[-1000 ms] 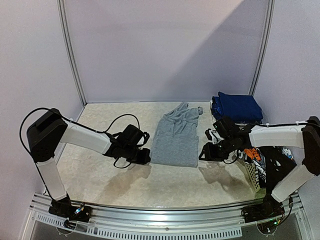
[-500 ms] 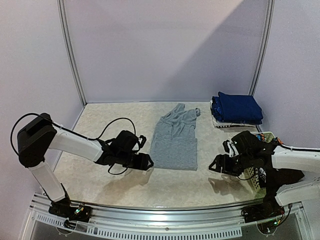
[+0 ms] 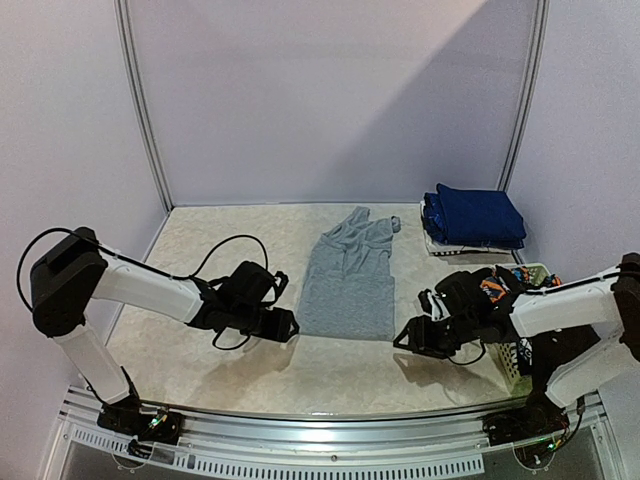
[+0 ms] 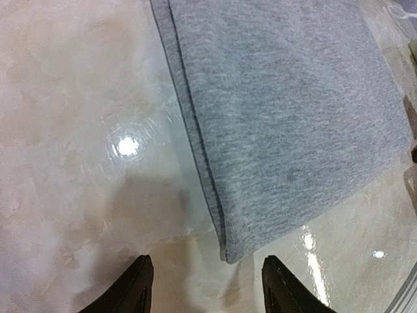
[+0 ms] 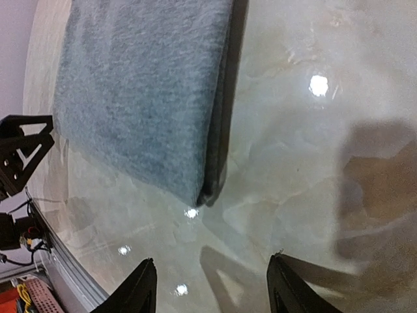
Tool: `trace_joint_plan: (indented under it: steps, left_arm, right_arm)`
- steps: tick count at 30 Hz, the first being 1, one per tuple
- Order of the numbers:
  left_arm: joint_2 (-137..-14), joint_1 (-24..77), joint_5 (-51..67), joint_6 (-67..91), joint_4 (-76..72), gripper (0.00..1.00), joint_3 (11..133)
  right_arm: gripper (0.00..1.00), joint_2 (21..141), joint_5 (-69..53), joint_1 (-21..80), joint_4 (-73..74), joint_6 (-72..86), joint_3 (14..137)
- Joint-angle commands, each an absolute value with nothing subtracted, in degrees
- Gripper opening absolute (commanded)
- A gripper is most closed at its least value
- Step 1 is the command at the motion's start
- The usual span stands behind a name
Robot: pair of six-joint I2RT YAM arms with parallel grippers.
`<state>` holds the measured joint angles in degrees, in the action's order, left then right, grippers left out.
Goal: Fold and stack the mixed laundry pile
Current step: Fold the 2/3-rectangle-folded tank top at the center of the board.
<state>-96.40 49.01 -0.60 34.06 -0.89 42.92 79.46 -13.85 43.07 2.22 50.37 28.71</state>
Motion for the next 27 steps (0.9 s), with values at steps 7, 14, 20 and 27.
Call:
trace_joint_plan:
  steps: [7, 14, 20, 27]
  left_arm:
    - [-99.39, 48.65, -0.44, 33.7, -2.63, 0.54, 43.42]
    - [-100.9, 48.52, 0.94, 33.49, -3.38, 0.48, 43.77]
    - [-102.39, 48.34, 2.04, 33.4, -4.88, 0.36, 43.93]
    - [-105.55, 48.96, 6.93, 35.1, -7.94, 0.04, 44.57]
  right_arm:
    - [0.4, 90.63, -9.98, 43.41, -2.44, 50.15, 33.47]
    - [0.29, 93.67, -8.45, 43.33, -1.98, 49.24, 35.11]
    - [0.11, 95.76, -8.51, 43.36, -2.43, 48.73, 35.34]
    - [0.0, 93.45, -8.83, 43.4, 3.15, 47.18, 34.63]
